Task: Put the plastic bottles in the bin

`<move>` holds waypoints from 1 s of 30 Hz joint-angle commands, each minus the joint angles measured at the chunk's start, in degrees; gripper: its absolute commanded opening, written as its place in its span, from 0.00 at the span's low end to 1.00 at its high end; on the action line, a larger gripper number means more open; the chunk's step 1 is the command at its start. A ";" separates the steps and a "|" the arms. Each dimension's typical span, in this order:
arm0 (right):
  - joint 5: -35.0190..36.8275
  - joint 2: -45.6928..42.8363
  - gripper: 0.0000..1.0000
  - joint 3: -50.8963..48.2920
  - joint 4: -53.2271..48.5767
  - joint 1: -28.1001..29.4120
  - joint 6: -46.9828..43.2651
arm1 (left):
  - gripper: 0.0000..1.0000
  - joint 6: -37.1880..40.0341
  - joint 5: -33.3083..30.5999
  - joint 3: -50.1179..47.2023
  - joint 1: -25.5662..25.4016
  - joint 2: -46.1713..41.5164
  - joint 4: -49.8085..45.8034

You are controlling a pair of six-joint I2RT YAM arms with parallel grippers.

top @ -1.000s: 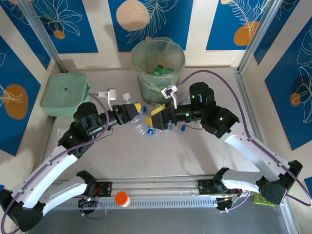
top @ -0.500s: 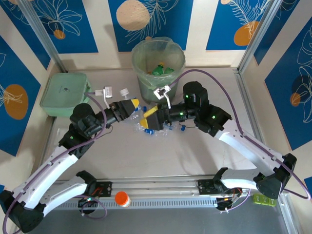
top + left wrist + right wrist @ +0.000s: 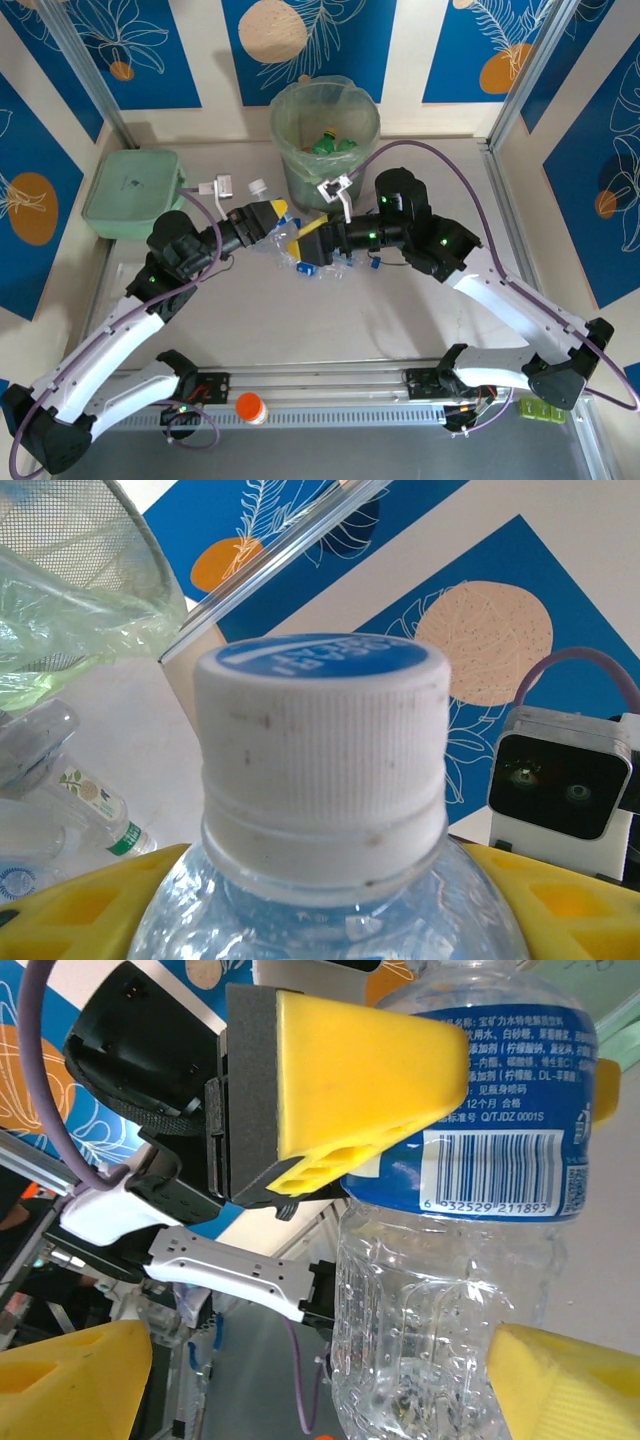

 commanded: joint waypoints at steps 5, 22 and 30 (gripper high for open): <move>6.85 4.73 0.92 6.28 -9.49 0.89 -7.78 | 0.45 -2.07 5.52 0.88 -0.77 -0.56 6.03; -13.30 9.11 0.83 4.33 2.35 -0.04 0.11 | 0.44 -2.06 6.01 1.56 -0.75 2.48 8.68; -12.98 7.08 0.51 1.95 3.40 -1.62 0.63 | 0.59 -0.59 6.89 2.80 -0.83 3.17 8.54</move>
